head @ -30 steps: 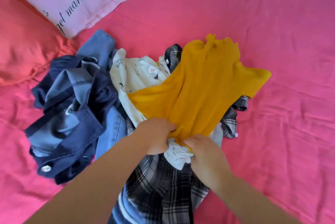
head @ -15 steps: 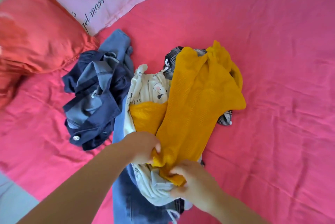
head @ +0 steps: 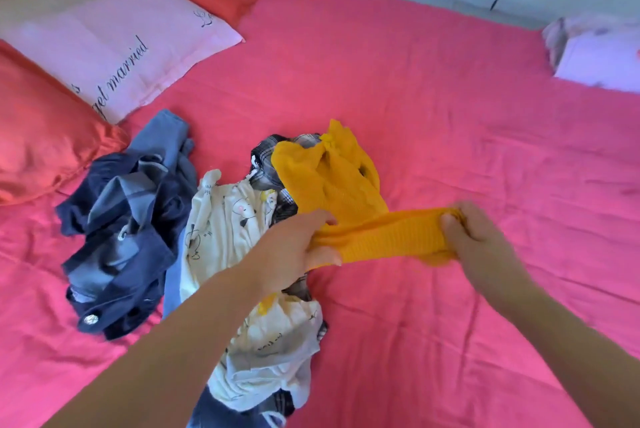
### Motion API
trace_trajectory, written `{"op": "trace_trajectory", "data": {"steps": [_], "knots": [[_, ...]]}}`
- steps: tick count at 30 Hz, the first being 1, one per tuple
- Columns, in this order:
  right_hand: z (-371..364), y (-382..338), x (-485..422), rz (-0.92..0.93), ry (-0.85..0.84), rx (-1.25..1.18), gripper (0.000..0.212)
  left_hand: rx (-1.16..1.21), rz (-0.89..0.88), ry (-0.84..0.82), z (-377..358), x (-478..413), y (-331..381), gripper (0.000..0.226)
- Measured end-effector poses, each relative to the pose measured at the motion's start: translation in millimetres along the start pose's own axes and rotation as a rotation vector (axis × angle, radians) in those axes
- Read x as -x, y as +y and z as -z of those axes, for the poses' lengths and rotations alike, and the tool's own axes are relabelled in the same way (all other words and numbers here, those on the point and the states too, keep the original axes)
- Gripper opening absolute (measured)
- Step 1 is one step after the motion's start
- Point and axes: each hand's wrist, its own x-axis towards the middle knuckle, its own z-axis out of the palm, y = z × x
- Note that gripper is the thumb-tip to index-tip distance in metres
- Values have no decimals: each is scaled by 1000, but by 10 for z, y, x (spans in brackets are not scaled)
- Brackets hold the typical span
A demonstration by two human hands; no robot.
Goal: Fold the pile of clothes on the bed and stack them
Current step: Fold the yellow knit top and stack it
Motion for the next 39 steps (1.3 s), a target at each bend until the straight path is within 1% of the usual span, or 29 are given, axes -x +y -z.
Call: {"op": "trace_trajectory", "data": {"steps": [1,2,3,5,6,7,9,10,12,14,17,18,19,21,22,23,24,25,26,27,29,30,31,32,33,35,36,37,39], "knots": [[204,-34,-13,2,2,-5,22,-30,-2,-57,31,-39,87,45],[407,-83,-6,5,-11,-8,21,-108,1,-115,51,-79,148,46],[599,-120,17,14,-39,9,21,-219,-4,-151,62,-116,209,39],[960,-187,95,51,-114,107,25,-445,-12,-163,81,-188,322,9],[1123,-214,143,63,-149,183,29,-501,-4,-145,82,-208,374,7],[1283,-246,194,76,-177,245,34,-532,5,-121,84,-224,429,13],[1604,-282,274,68,-211,360,39,-525,60,-22,111,-269,531,28],[1767,-299,309,55,-219,413,36,-496,91,38,138,-288,616,30],[2076,-301,379,31,-230,467,28,-418,103,119,164,-345,812,23],[2324,-302,467,24,-223,500,23,-391,67,170,193,-415,1060,18],[2738,-372,599,-24,-103,374,20,-362,-46,194,313,-525,1510,13],[2890,-394,642,-34,-61,328,24,-350,-92,176,392,-549,1682,11],[3052,-434,694,-40,-12,287,25,-360,-140,146,484,-566,1866,18],[3384,-544,804,-43,71,225,13,-438,-243,49,681,-552,2250,37],[3570,-590,869,-38,76,218,36,-475,-282,2,771,-531,2444,44],[3742,-640,937,-48,56,229,54,-500,-310,-36,847,-505,2622,46],[3881,-666,983,-37,82,204,57,-523,-320,-70,910,-495,2762,43],[4017,-681,1001,-45,93,185,45,-565,-320,-99,961,-510,2880,38],[4132,-721,1030,-70,62,189,28,-628,-319,-121,993,-532,2970,34],[4217,-723,1033,-76,54,180,21,-686,-317,-139,1003,-565,3034,32],[4303,-646,1019,-98,20,235,32,-749,-318,-161,963,-664,3103,26],[4291,-600,991,-127,26,271,28,-766,-317,-154,918,-722,3112,22],[4278,-528,942,-151,30,279,13,-782,-311,-135,857,-786,3113,20],[4274,-447,886,-168,55,322,6,-792,-300,-97,788,-859,3105,19],[4279,-359,826,-200,106,355,10,-788,-284,-36,725,-930,3098,18],[4314,-229,711,-240,220,405,5,-741,-248,103,646,-1036,3127,20],[4373,-218,660,-245,269,428,7,-712,-247,175,645,-1081,3170,18],[4440,-233,610,-242,316,443,7,-677,-253,251,670,-1112,3237,15],[4632,-353,542,-158,416,444,7,-606,-299,405,811,-1111,3442,13]]}}
